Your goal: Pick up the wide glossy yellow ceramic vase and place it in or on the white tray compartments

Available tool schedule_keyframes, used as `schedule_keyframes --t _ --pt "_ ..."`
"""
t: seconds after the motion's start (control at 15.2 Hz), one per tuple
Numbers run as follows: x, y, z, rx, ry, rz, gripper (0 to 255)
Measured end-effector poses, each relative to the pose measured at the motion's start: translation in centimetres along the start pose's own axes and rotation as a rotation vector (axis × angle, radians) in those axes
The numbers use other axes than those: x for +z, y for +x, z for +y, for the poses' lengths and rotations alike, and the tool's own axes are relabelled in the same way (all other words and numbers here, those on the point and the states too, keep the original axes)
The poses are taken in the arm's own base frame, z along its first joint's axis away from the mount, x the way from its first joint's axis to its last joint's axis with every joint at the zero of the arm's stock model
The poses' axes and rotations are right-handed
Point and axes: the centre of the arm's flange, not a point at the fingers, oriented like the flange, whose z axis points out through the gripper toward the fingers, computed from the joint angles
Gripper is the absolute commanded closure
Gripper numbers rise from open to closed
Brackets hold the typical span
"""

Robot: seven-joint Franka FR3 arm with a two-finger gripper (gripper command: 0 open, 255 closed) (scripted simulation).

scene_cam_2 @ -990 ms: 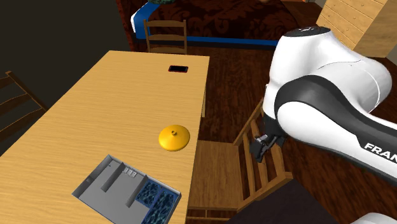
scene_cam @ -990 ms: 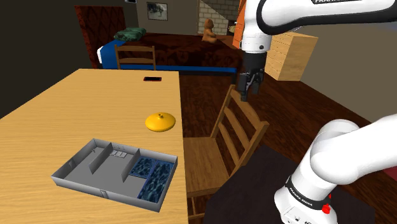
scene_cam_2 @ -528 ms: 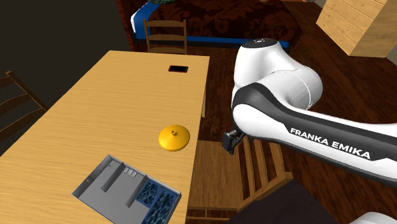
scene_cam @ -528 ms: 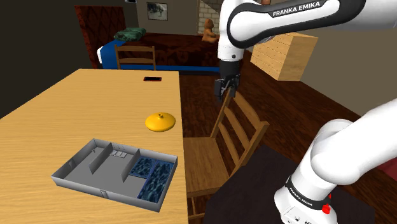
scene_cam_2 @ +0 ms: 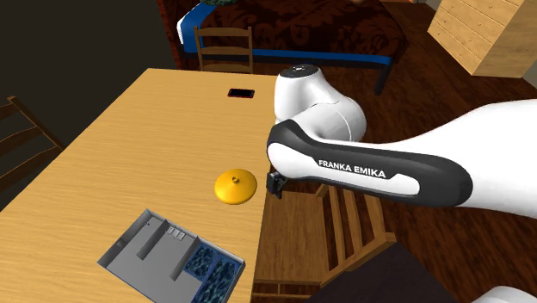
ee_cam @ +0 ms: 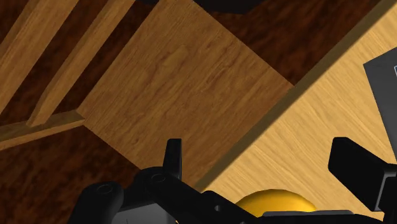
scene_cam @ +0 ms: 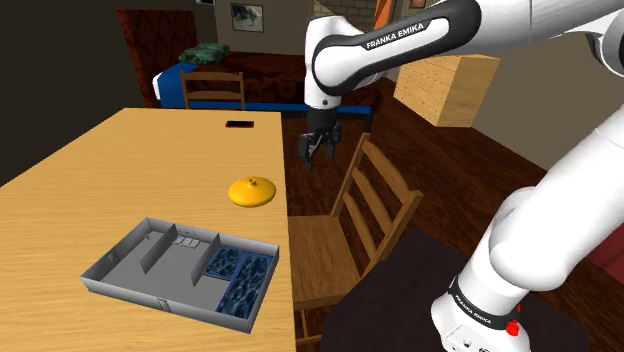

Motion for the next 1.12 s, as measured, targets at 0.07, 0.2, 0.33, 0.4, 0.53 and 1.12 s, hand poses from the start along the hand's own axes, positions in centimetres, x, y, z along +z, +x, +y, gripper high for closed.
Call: schedule_keyframes --t 0.07,0.2,0.33,0.4,0.53,1.12 --pt "0.2 1.0 -0.4 -0.003 0.0 0.006 0" --pt "0.9 3.3 -1.1 -0.009 0.0 0.017 0" --pt "2.0 5.5 -2.2 -0.014 0.0 0.028 0" --pt "2.2 6.7 -3.0 -0.017 0.0 0.034 0" --pt "2.9 8.8 -3.7 -0.023 0.0 0.046 0" --pt "6.3 18.9 -7.7 -0.048 0.0 0.098 0"
